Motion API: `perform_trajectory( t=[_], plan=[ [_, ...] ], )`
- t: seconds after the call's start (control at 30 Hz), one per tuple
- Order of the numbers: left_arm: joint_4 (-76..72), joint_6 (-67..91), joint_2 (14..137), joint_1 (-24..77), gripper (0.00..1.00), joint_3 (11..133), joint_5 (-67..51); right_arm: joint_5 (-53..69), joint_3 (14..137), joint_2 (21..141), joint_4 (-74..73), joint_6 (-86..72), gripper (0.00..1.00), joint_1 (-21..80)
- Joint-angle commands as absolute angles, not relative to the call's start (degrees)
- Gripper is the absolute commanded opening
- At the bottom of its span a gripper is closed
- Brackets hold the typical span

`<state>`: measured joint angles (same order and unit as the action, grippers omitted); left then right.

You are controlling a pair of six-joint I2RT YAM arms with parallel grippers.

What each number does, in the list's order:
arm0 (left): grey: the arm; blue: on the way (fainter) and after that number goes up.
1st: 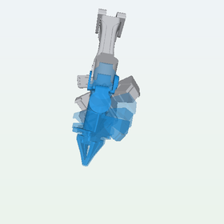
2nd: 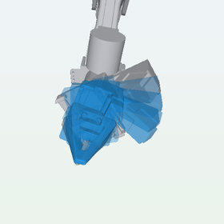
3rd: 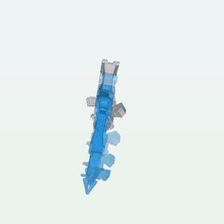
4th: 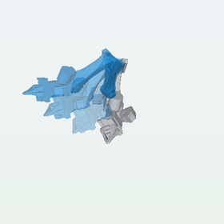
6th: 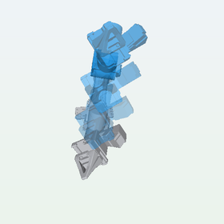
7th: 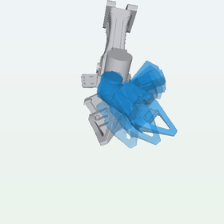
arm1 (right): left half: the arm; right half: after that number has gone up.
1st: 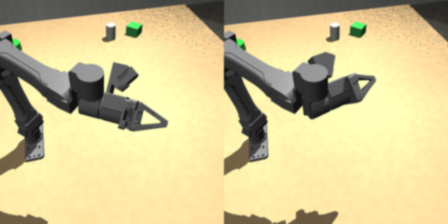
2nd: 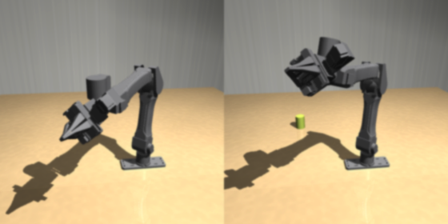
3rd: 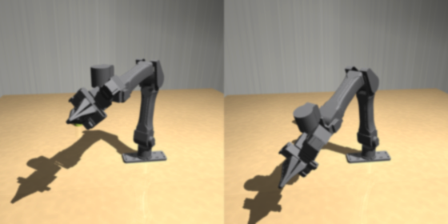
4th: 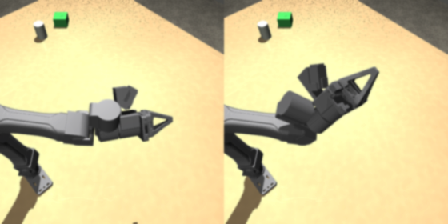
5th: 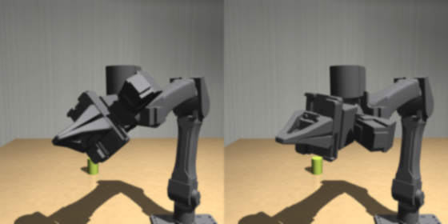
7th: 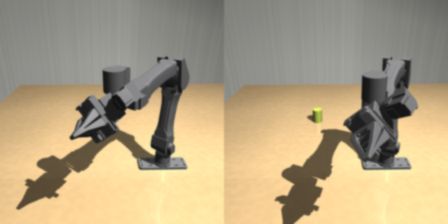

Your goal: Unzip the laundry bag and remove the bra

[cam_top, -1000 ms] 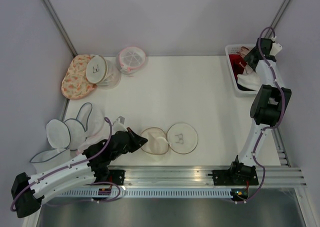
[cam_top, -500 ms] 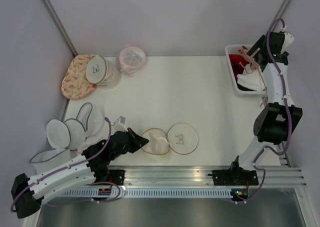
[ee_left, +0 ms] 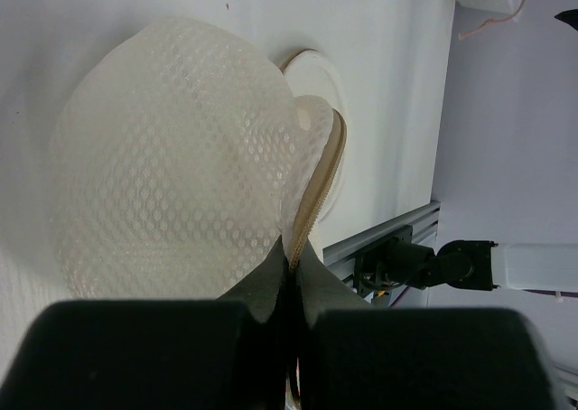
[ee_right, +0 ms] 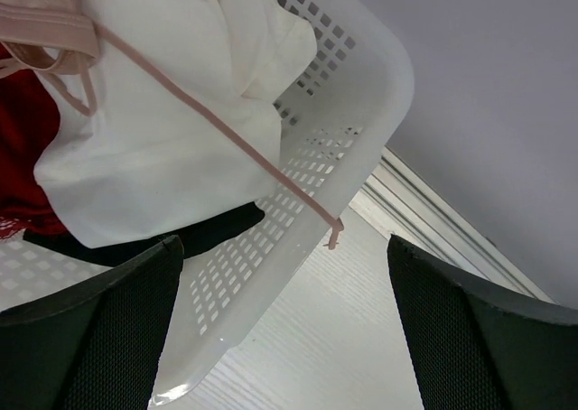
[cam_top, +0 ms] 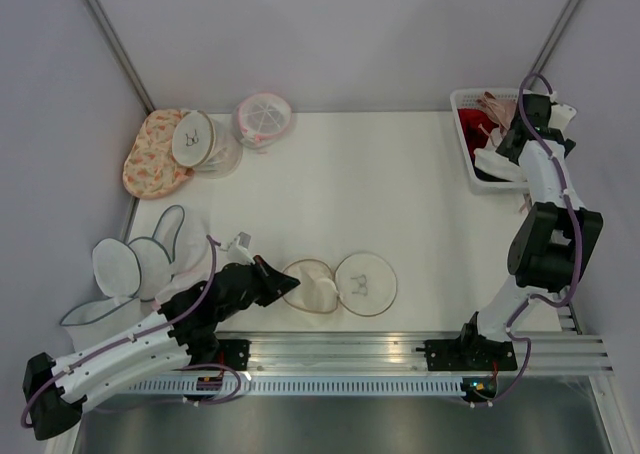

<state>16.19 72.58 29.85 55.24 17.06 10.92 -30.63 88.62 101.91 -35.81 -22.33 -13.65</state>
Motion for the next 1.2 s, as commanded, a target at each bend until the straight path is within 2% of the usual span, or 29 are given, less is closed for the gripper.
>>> perform_trajectory(
  t=[0.0,0.3,0.4,0.47,0.5,0.53,0.7,0.8,1.1,1.13,1.17],
  plan=[
    [14.6,73.3,29.1,55.2,0.02,17.1,9.7,-35.4,89.4,103.3,-35.9,-20.0,0.98,-13.9],
    [15.1,74.1,27.6,55.3,0.02,16.7,9.4,-33.0,90.4,110.9,-35.5,-20.9,0.97,-14.9],
    [15.8,74.3,26.5,55.2,0.02,16.4,9.8,-33.0,91.0,111.7,-34.7,-21.1,0.90,-14.9],
    [16.2,74.4,26.2,55.2,0.02,16.2,9.8,-30.6,91.5,111.7,-34.1,-21.1,0.62,-15.3],
    [16.2,74.6,25.8,55.2,0.02,16.1,9.8,-29.5,91.8,111.7,-34.1,-20.8,0.37,-15.5],
    [16.2,74.7,25.7,55.2,0.02,15.8,9.8,-28.1,92.1,111.0,-33.9,-20.6,0.01,-15.5],
    [16.3,75.3,25.0,55.3,0.02,15.1,10.1,-14.6,90.4,106.1,-28.6,-20.2,0.00,-15.3],
    [16.4,75.5,24.4,55.3,0.02,14.9,10.1,-10.3,93.5,106.1,-29.0,-20.7,0.00,-15.2],
    [16.8,76.3,22.1,55.4,0.02,13.4,10.8,-10.5,105.5,111.4,-28.8,-24.4,0.00,-15.1],
    [16.9,76.2,22.1,55.4,0.02,13.4,10.8,-11.2,107.9,113.0,-28.4,-24.9,0.12,-15.1],
    [17.0,76.2,22.1,55.4,0.02,13.4,10.9,-11.3,109.3,113.8,-28.4,-25.2,0.36,-15.1]
  ],
)
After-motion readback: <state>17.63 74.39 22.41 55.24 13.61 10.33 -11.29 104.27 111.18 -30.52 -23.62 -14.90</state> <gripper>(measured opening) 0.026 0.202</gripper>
